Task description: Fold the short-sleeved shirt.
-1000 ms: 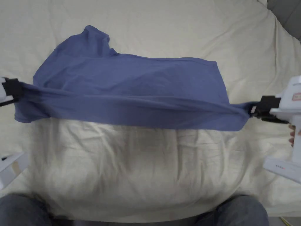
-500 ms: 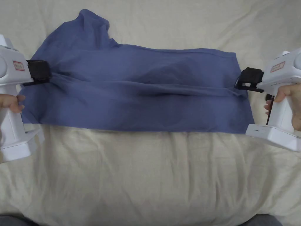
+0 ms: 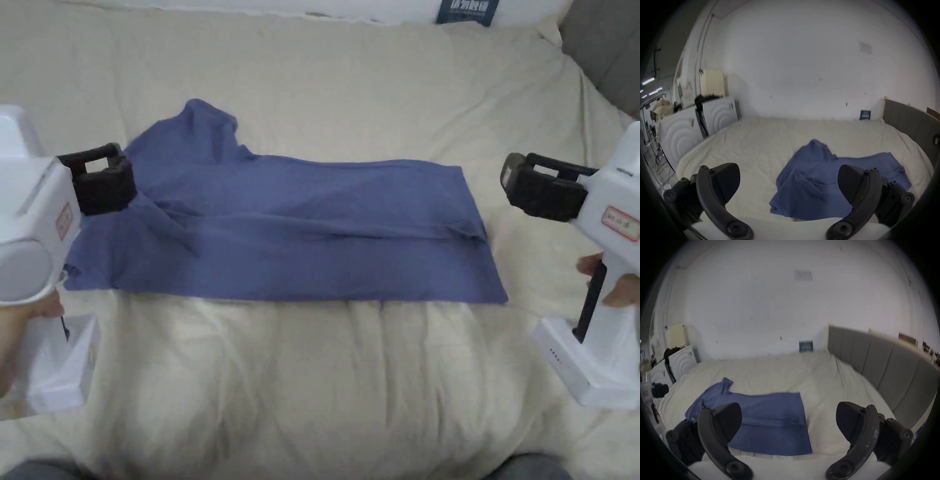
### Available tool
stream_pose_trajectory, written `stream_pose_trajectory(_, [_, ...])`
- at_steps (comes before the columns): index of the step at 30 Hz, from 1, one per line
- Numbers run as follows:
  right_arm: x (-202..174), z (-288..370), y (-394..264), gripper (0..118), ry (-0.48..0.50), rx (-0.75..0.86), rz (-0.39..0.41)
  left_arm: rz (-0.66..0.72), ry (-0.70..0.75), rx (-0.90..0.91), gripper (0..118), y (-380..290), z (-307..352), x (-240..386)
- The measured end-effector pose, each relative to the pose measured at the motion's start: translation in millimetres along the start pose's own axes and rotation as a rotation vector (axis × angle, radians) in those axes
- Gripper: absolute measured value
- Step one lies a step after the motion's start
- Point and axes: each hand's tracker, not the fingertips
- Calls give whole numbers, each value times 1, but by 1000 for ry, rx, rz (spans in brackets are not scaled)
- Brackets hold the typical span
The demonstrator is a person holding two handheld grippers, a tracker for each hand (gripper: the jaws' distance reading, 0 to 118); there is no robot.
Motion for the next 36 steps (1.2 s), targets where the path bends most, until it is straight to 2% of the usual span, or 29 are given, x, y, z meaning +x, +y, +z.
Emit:
stream_pose_trajectory(2, [-10, 25, -1, 118, 3, 69, 16, -26, 3, 54, 116, 0, 25, 1])
stream_pose_trajectory(5, [-23, 55, -7, 118, 3, 120, -16, -37, 0, 88, 98, -5, 56, 3])
stream_pose_trajectory(6, [-26, 63, -10, 112, 17, 135, -32, -30, -7, 86, 85, -6, 63, 3])
stream_pose_trajectory(7, [-28, 70, -12, 103, 25, 140, -41, -17, -27, 84, 74, -8, 70, 2])
stream_pose_trajectory(8, [-32, 76, -15, 88, 35, 138, -42, -13, -51, 77, 59, -10, 75, 2])
stream_pose_trajectory(9, [-35, 79, -17, 63, 36, 137, -31, -14, -55, 74, 33, -12, 80, 3])
stream_pose_trajectory(10, [-38, 84, -19, 38, 36, 136, -21, -15, -57, 72, 16, -13, 83, 4])
stream_pose_trajectory(11, [-41, 87, -21, 17, 39, 133, -8, -20, -59, 70, 6, -14, 86, 5])
stream_pose_trajectory(12, [-43, 89, -22, 17, 43, 129, -11, -21, -62, 68, 6, -15, 89, 5])
stream_pose_trajectory(16, [-45, 93, -27, 2, 93, 117, -34, 0, -126, 48, 0, -14, 94, 1])
stream_pose_trajectory(20, [-50, 95, -31, 1, 91, 107, -19, 4, -130, 25, 0, -7, 87, -1])
stream_pose_trajectory(24, [-52, 94, -32, 1, 99, 89, -20, -28, -122, -120, 3, 11, 50, -10])
stream_pose_trajectory(25, [-52, 93, -32, 1, 99, 85, -14, -38, -120, -160, 12, 14, 36, -12])
stream_pose_trajectory(26, [-51, 91, -33, 1, 100, 81, -12, -53, -123, -213, 31, 16, 20, -15])
stream_pose_trajectory(27, [-50, 88, -34, 1, 102, 76, -13, -47, -139, -267, 70, 16, 4, -19])
stream_pose_trajectory(29, [-48, 83, -36, 1, 105, 62, -22, -8, -161, -377, 107, 12, -29, -28])
stream_pose_trajectory(30, [-47, 79, -37, 1, 103, 50, -27, 3, -157, -430, 118, 10, -43, -29])
stream_pose_trajectory(36, [-43, 51, -51, 1, 84, -43, -38, -3, -70, -713, 118, -34, -122, -38])
